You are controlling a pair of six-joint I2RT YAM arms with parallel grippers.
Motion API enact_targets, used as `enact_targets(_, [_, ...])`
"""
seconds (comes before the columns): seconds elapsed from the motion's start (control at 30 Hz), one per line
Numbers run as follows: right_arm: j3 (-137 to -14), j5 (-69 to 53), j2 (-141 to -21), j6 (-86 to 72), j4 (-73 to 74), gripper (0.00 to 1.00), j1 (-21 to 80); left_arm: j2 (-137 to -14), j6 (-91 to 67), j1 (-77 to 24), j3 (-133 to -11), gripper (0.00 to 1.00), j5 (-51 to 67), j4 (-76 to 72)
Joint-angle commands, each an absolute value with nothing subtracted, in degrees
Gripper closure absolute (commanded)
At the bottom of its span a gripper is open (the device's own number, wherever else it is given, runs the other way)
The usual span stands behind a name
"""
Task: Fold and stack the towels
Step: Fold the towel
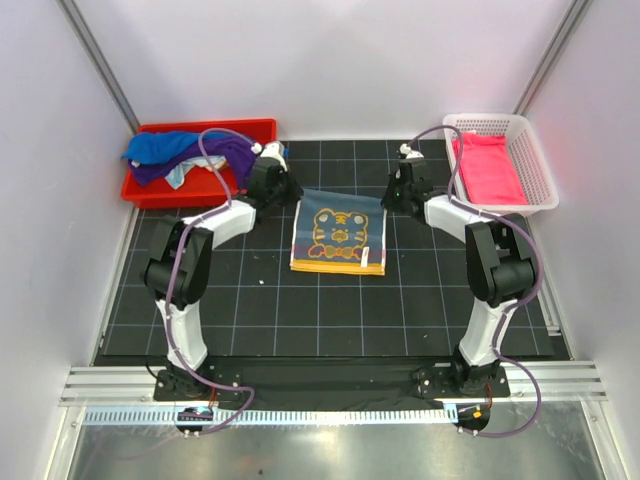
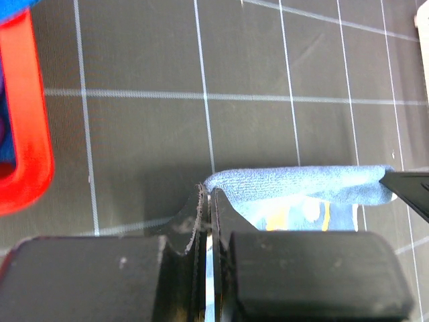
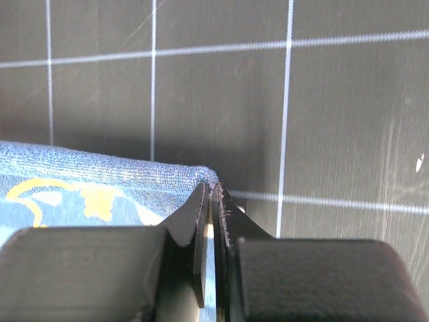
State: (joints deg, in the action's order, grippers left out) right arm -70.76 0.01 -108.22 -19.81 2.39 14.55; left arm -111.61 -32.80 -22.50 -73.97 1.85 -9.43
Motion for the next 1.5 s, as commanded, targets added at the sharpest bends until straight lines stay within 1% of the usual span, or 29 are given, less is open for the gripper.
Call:
enact_targets(0.0, [-66.73,-1.15,-102.14,-20.65,-1.67,0.95,15.11,-106.79,-32.69,-22.06,-70.85,1.0,3.25,-12.74])
enact_targets(0.37, [-58.89,-0.26,-93.61,-21.27,1.66,0.95,17.75,-99.85,-34.98,-22.06,-60.3,1.0,4.57,-14.94])
enact_targets(0.43, [-56.87,1.76,-91.86,-21.71,1.84,0.95,18.28,-98.44,-35.24,-22.15,-58.63,1.0,4.66,-14.85])
enact_targets(0.67, [-50.11,2.64,-86.93,-22.67,2.2,0.95,19.86,-94.93,-36.04,-22.76,-54.06,1.0,5.01,-14.42])
enact_targets(0.87, [-46.68,4.04,-83.59,-23.29,2.81,0.95,21.36,-92.2,-36.47,-23.47,-51.24,1.0,5.1,-14.24])
enact_targets(1.13, [-44.91,5.01,-81.04,-23.47,3.78,0.95,22.41,-90.18,-36.47,-24.26,-47.99,1.0,4.83,-13.98])
enact_targets(1.47, [-43.24,5.1,-81.3,-23.64,4.13,0.95,23.29,-89.82,-36.74,-24.61,-45.62,1.0,4.75,-14.33])
